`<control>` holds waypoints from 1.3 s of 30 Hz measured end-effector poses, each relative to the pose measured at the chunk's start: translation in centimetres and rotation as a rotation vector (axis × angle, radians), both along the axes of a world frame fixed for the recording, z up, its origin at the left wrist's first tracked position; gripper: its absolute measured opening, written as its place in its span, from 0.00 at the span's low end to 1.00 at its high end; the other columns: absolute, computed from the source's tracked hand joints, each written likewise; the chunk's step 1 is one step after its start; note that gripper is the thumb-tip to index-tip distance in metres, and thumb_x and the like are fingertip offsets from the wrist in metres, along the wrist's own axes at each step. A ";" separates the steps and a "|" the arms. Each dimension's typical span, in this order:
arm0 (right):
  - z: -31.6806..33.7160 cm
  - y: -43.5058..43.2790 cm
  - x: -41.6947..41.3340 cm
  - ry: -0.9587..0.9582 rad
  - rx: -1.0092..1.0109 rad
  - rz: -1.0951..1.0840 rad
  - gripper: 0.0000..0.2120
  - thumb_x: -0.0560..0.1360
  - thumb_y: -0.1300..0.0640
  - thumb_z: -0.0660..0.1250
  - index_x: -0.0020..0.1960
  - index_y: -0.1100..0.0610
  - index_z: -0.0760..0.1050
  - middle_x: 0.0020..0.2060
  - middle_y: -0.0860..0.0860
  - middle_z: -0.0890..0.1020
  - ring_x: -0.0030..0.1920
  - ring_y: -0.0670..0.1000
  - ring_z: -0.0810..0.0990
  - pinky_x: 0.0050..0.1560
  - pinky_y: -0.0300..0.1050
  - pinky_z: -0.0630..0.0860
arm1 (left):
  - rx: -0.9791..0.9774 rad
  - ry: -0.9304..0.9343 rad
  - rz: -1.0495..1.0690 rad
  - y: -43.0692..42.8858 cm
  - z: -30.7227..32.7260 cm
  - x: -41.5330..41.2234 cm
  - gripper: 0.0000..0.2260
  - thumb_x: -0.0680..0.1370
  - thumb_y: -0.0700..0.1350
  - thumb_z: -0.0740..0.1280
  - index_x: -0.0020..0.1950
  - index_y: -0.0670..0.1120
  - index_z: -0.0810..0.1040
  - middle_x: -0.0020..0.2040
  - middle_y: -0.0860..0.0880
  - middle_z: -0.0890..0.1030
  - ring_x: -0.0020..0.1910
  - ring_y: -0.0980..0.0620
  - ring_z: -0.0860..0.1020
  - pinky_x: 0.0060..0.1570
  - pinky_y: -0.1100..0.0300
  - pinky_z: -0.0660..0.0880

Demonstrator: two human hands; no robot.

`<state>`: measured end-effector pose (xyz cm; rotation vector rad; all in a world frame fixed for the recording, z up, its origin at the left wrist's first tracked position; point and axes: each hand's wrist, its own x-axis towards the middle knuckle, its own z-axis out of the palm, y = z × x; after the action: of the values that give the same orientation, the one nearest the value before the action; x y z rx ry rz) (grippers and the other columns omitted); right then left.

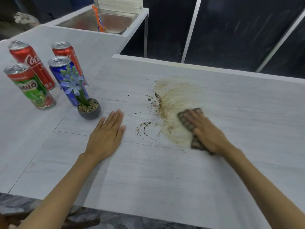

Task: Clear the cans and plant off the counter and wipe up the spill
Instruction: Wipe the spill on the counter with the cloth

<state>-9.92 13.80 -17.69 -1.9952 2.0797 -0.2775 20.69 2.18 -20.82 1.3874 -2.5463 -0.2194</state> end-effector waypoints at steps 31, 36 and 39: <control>-0.7 0.4 5.5 -0.019 -0.074 0.128 0.33 0.71 0.41 0.36 0.76 0.45 0.48 0.75 0.41 0.43 0.75 0.42 0.38 0.74 0.44 0.38 | -0.013 0.041 0.006 0.0 -0.3 0.1 0.31 0.74 0.57 0.34 0.76 0.48 0.50 0.77 0.53 0.51 0.74 0.61 0.47 0.75 0.57 0.44; -1.1 -8.6 0.4 0.152 0.010 -0.086 0.34 0.74 0.44 0.31 0.77 0.56 0.47 0.77 0.54 0.48 0.77 0.56 0.42 0.76 0.57 0.45 | -0.010 0.029 0.026 0.0 -0.1 -0.1 0.31 0.74 0.57 0.34 0.76 0.49 0.49 0.77 0.55 0.50 0.72 0.63 0.44 0.74 0.59 0.43; -1.7 -11.5 6.5 0.120 -0.023 -0.092 0.30 0.77 0.46 0.33 0.77 0.54 0.45 0.77 0.54 0.45 0.77 0.54 0.41 0.77 0.55 0.42 | -0.002 0.023 0.037 0.0 0.1 -0.1 0.32 0.73 0.57 0.34 0.76 0.49 0.49 0.77 0.55 0.50 0.72 0.63 0.44 0.74 0.59 0.43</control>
<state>-3.44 2.26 -19.37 -1.9776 2.2553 -0.2048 20.57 2.18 -20.75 1.4212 -2.4999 -0.2241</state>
